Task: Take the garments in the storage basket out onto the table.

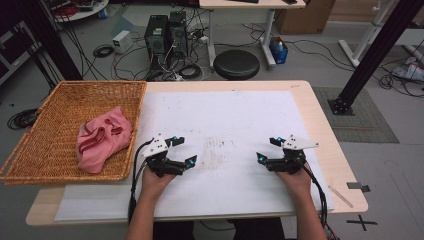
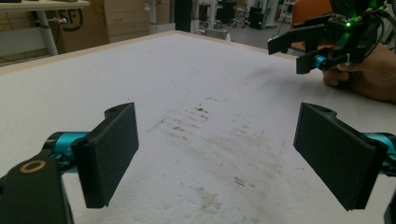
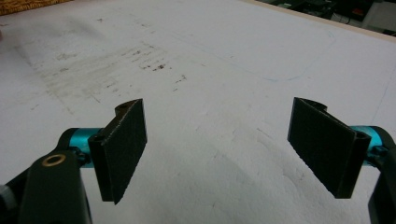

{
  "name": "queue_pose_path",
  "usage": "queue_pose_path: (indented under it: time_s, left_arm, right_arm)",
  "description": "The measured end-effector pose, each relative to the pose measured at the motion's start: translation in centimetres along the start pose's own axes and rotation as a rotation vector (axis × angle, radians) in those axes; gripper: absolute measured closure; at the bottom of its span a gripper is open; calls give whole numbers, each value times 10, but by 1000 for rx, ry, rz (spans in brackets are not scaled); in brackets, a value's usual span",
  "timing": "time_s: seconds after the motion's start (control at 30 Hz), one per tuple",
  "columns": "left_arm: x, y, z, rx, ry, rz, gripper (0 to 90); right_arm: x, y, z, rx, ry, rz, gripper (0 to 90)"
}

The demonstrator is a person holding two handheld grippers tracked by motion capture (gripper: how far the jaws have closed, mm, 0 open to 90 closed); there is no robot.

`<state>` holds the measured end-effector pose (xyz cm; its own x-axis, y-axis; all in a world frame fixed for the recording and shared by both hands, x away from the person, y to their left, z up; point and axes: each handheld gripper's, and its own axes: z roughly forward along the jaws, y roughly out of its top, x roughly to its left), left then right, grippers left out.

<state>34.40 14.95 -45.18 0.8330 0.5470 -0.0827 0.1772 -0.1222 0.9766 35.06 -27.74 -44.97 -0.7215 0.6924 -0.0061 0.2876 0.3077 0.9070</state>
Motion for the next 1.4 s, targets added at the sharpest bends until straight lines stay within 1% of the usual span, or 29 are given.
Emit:
queue_pose_path:
  time_s: [0.2,0.27,0.33,0.4,0.47,0.57,0.6,0.63,0.67,0.7,0.77,0.83,0.87,0.9,0.93,0.97,1.0,1.03,1.07,1.1,1.13,1.17,1.27,1.33,1.37,1.4]
  left_arm:
    - [0,0,0,4,5,2,140]
    - [-3,0,-1,-5,22,18,140]
    - [-3,0,-1,-12,28,20,140]
    - [-2,0,-1,-11,26,16,140]
    - [-1,-1,-2,-21,26,0,140]
    - [-2,0,-1,-15,32,11,140]
    - [-3,0,-1,-11,42,11,140]
    - [-4,1,0,1,54,24,140]
    - [-4,1,0,1,54,24,141]
    - [-6,1,1,15,67,34,143]
    - [-7,2,2,36,68,29,143]
    - [-8,3,2,42,63,22,143]
    - [-8,5,2,44,50,18,143]
    - [-12,9,1,47,47,10,143]
    - [-12,9,1,47,47,10,143]
    - [-15,15,-1,43,31,5,143]
    - [-15,15,-1,43,31,5,142]
    - [-17,22,-3,36,23,-6,142]
    - [-19,25,-4,38,19,-3,142]
    - [-19,25,-4,38,19,-3,142]
    - [-20,29,-5,38,16,2,142]
    - [-23,37,-6,28,-3,13,142]
    - [-27,47,-6,39,-32,20,142]
    - [-29,53,-7,59,-41,39,141]
    - [-30,56,-7,65,-49,46,142]
    - [-31,58,-8,66,-48,52,142]
  right_arm:
    - [0,0,0,2,5,4,189]
    - [1,0,0,3,3,1,189]
    - [1,0,1,10,0,-7,189]
    - [1,1,1,16,3,-2,189]
    - [0,1,2,22,8,5,189]
    - [0,1,1,21,4,-3,189]
    - [1,1,2,23,1,-8,189]
    - [1,1,2,23,2,-6,189]
    - [0,1,2,22,2,-4,189]
    - [0,1,2,21,4,-1,189]
    - [0,1,2,22,3,-3,189]
    - [0,1,2,22,4,-4,189]
    - [0,1,2,21,3,-2,189]
    - [0,1,1,23,2,2,189]
    - [0,1,1,22,2,3,189]
    - [1,1,1,22,2,2,189]
    - [0,1,2,20,1,-2,189]
    - [1,1,2,20,0,-4,189]
    - [1,1,2,20,0,-4,189]
    - [1,1,2,20,0,-4,189]
    - [1,1,1,22,1,2,189]
    - [1,1,1,22,1,3,189]
    - [0,1,2,20,0,-5,189]
    - [1,1,2,20,0,-5,189]
    - [0,1,2,19,1,-5,189]
    - [0,1,2,20,2,-5,189]
